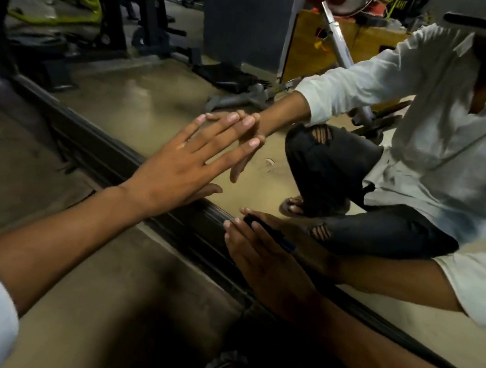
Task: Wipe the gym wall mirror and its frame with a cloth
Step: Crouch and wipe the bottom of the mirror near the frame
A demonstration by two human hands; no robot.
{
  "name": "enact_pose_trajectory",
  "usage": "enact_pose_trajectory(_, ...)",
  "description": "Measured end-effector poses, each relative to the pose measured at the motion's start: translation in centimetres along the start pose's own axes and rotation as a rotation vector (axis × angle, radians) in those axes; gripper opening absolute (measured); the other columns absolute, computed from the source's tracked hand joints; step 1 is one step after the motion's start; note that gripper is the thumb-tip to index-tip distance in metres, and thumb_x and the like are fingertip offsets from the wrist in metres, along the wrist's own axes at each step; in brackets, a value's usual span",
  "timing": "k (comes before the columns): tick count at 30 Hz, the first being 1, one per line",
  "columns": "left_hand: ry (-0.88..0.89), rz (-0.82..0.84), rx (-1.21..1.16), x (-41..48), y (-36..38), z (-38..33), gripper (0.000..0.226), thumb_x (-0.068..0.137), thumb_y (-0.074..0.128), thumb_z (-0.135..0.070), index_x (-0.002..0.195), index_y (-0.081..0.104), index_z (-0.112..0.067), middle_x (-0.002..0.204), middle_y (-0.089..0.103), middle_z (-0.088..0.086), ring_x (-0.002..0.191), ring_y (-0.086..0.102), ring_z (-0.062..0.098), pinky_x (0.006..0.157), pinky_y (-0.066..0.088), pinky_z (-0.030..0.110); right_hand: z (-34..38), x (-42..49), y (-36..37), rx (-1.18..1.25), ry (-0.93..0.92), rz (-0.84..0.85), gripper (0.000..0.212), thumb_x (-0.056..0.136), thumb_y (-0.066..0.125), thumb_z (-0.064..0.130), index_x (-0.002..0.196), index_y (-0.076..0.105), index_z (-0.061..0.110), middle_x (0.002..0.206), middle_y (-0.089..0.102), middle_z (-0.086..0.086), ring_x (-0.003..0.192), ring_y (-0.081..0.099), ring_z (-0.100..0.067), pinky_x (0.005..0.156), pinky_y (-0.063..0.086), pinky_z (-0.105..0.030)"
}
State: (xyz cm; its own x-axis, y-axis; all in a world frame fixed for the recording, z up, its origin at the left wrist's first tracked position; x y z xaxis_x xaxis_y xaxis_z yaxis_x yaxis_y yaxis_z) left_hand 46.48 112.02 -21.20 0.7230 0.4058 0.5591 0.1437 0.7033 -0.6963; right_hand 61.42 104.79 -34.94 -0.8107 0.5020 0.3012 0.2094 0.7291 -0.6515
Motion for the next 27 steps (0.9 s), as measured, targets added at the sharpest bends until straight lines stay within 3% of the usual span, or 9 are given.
enact_pose_trajectory(3, 0.019, 0.009, 0.017, 0.0, -0.2, 1.0, 0.107, 0.095, 0.074, -0.041, 0.172, 0.004, -0.015, 0.177, -0.001, 0.02, 0.165, 0.004, 0.036, 0.129, 0.023, 0.061, 0.8, 1.7, 1.1, -0.012, -0.051, 0.058, 0.054, 0.109, 0.022, 0.015, 0.159, 0.031, -0.003, 0.169, 0.024, -0.026, 0.158, 0.02, -0.043, 0.13, 0.016, -0.055)
enact_pose_trajectory(5, -0.029, -0.014, -0.01, 0.2, -1.0, 2.6, 0.108, 0.091, 0.076, -0.04, 0.171, 0.008, -0.014, 0.176, 0.003, 0.023, 0.164, 0.005, 0.039, 0.13, 0.022, 0.061, 0.3, 2.4, 0.7, 0.006, -0.066, 0.061, 0.053, 0.109, 0.019, 0.012, 0.153, 0.045, 0.0, 0.164, 0.036, -0.024, 0.155, 0.029, -0.041, 0.131, 0.013, -0.054)
enact_pose_trajectory(8, -0.106, -0.057, -0.034, 1.1, -3.1, 6.6, 0.113, 0.086, 0.083, -0.038, 0.17, 0.012, -0.011, 0.176, 0.006, 0.025, 0.164, 0.008, 0.04, 0.128, 0.024, 0.063, -3.8, 4.2, -3.6, 0.086, 0.045, -0.063, 0.041, 0.108, 0.04, 0.013, 0.14, 0.062, -0.001, 0.151, 0.056, -0.02, 0.147, 0.044, -0.034, 0.132, 0.008, -0.045)
enact_pose_trajectory(10, -0.084, -0.076, -0.022, 1.9, -4.3, 9.1, 0.118, 0.083, 0.087, -0.038, 0.17, 0.012, -0.011, 0.176, 0.006, 0.025, 0.164, 0.009, 0.041, 0.127, 0.026, 0.065, -8.5, 5.4, -7.7, 0.08, 0.179, -0.18, 0.04, 0.108, 0.043, 0.014, 0.139, 0.064, 0.0, 0.148, 0.06, -0.019, 0.145, 0.046, -0.033, 0.132, 0.009, -0.041)
enact_pose_trajectory(15, 0.004, -0.082, 0.078, 3.0, -4.0, 11.0, 0.128, 0.082, 0.086, -0.053, 0.171, 0.005, -0.01, 0.177, -0.005, 0.021, 0.164, 0.005, 0.039, 0.125, 0.025, 0.067, -14.6, 9.0, -11.5, -0.178, 0.28, -0.16, 0.064, 0.101, 0.066, 0.033, 0.153, 0.047, 0.003, 0.167, 0.035, -0.02, 0.158, 0.025, -0.038, 0.131, 0.007, -0.05)
enact_pose_trajectory(18, 0.022, -0.08, 0.112, 2.9, -3.7, 11.0, 0.129, 0.083, 0.08, -0.062, 0.171, -0.001, -0.012, 0.177, -0.012, 0.018, 0.165, -0.001, 0.036, 0.128, 0.021, 0.064, -13.0, 10.9, -9.7, -0.269, 0.156, -0.007, 0.059, 0.107, 0.051, 0.03, 0.159, 0.04, 0.004, 0.168, 0.032, -0.018, 0.158, 0.026, -0.036, 0.13, 0.01, -0.05)
enact_pose_trajectory(20, 0.047, -0.084, 0.12, 2.7, -3.7, 11.2, 0.129, 0.084, 0.076, -0.067, 0.171, -0.004, -0.012, 0.177, -0.014, 0.018, 0.165, -0.004, 0.035, 0.128, 0.019, 0.063, -14.2, 11.3, -10.5, -0.348, 0.19, -0.045, 0.052, 0.113, 0.03, 0.023, 0.162, 0.034, 0.005, 0.17, 0.027, -0.016, 0.158, 0.025, -0.034, 0.128, 0.015, -0.052)
enact_pose_trajectory(24, -0.016, -0.131, 0.062, 1.6, -3.0, 13.0, 0.13, 0.083, 0.074, -0.071, 0.171, -0.001, -0.011, 0.177, -0.013, 0.019, 0.165, -0.003, 0.037, 0.127, 0.018, 0.066, -17.7, 12.6, -14.4, -0.371, 0.515, -0.211, 0.055, 0.109, 0.042, 0.022, 0.161, 0.036, 0.002, 0.168, 0.031, -0.018, 0.155, 0.03, -0.04, 0.124, 0.024, -0.06)
enact_pose_trajectory(27, -0.022, -0.121, 0.061, 1.2, -2.0, 14.0, 0.135, 0.08, 0.078, -0.07, 0.171, -0.002, -0.011, 0.177, -0.014, 0.018, 0.165, -0.006, 0.037, 0.127, 0.017, 0.068, -15.4, 13.8, -12.2, -0.396, 0.406, -0.115, 0.06, 0.106, 0.039, 0.017, 0.163, 0.028, 0.002, 0.171, 0.025, -0.016, 0.157, 0.026, -0.037, 0.127, 0.018, -0.055)
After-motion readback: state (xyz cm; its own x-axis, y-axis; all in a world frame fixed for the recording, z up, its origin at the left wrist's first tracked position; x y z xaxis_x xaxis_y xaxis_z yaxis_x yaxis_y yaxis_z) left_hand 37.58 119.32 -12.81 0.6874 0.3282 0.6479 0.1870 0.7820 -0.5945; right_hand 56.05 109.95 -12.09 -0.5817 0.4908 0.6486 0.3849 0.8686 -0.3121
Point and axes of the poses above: each hand's wrist, its own x-axis towards the middle knuckle, its own y-axis out of the palm, z = x × y, the point moved 7 cm from there along x, towards the middle knuckle
